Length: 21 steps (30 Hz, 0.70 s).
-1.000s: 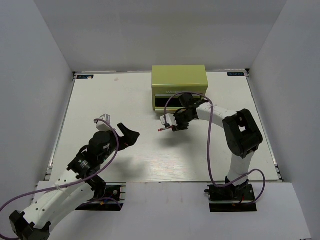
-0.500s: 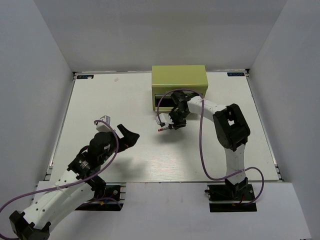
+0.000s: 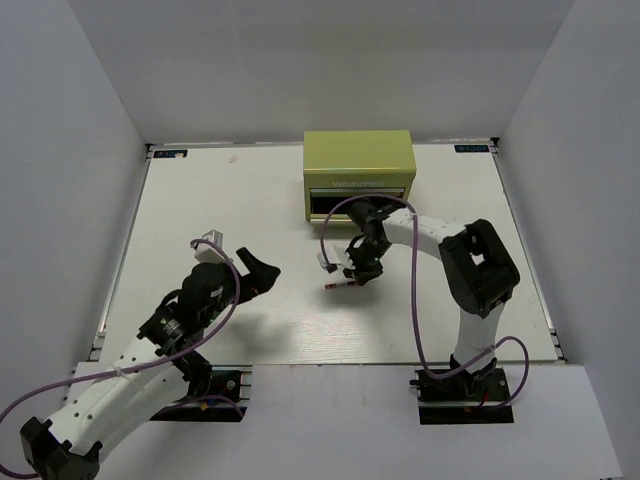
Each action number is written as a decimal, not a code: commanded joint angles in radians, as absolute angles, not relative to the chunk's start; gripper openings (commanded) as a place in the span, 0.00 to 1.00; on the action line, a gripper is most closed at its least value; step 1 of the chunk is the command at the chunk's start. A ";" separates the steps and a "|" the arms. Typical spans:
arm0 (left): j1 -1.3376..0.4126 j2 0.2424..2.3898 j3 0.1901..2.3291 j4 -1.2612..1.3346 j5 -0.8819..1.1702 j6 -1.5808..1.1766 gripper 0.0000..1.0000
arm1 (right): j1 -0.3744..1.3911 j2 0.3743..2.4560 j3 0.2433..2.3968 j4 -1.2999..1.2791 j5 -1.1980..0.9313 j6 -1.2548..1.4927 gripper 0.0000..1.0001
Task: Sort the stationery into containers
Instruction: Pick up the pen from the center of the board, then place the pen in the storage box.
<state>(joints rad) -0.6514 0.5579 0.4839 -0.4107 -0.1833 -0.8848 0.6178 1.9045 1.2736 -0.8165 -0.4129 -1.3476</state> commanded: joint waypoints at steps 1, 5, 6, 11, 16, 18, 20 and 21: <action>-0.650 0.563 0.477 -0.364 -0.176 -0.888 1.00 | 0.618 1.797 1.224 -0.682 -0.434 -1.162 0.00; -0.650 0.586 0.477 -0.353 -0.166 -0.888 1.00 | 0.612 1.655 1.200 -0.461 -0.381 -0.997 0.00; -0.650 0.586 0.477 -0.353 -0.166 -0.879 1.00 | 0.606 1.643 1.200 -0.437 -0.338 -0.965 0.00; -0.650 0.597 0.486 -0.342 -0.156 -0.879 1.00 | 0.583 1.603 1.265 -0.313 -0.212 -0.934 0.00; -0.650 0.597 0.477 -0.333 -0.147 -0.888 1.00 | 0.560 1.631 1.285 -0.258 -0.112 -0.968 0.00; -0.650 0.588 0.477 -0.333 -0.147 -0.888 1.00 | 0.554 1.664 1.299 -0.241 -0.097 -0.986 0.00; -0.650 0.588 0.477 -0.333 -0.147 -0.888 1.00 | 0.545 1.709 1.321 -0.244 -0.061 -1.000 0.00; -0.650 0.588 0.477 -0.333 -0.147 -0.888 1.00 | 0.545 1.718 1.342 -0.244 -0.057 -1.002 0.00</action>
